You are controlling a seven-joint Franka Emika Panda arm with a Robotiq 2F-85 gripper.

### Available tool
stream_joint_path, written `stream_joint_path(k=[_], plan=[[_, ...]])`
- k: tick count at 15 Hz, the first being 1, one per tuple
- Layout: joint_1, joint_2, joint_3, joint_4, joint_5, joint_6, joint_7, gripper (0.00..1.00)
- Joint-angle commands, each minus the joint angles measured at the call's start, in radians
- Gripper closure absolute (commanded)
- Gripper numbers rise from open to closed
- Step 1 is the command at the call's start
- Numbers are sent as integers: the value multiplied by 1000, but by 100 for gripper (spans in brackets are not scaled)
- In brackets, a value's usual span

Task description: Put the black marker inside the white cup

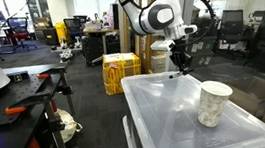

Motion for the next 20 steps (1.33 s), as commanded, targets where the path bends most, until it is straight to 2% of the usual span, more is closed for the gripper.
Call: stream_joint_path(k=[1, 6, 14, 17, 20], plan=[[37, -102, -53, -138, -59, 39, 30, 95], [68, -149, -97, -187, -99, 58, 48, 95], [139, -125, -164, -170, -93, 158, 144, 95], [197, -109, -222, -192, -83, 223, 195, 95], [300, -72, -331, -224, -45, 305, 265, 95]])
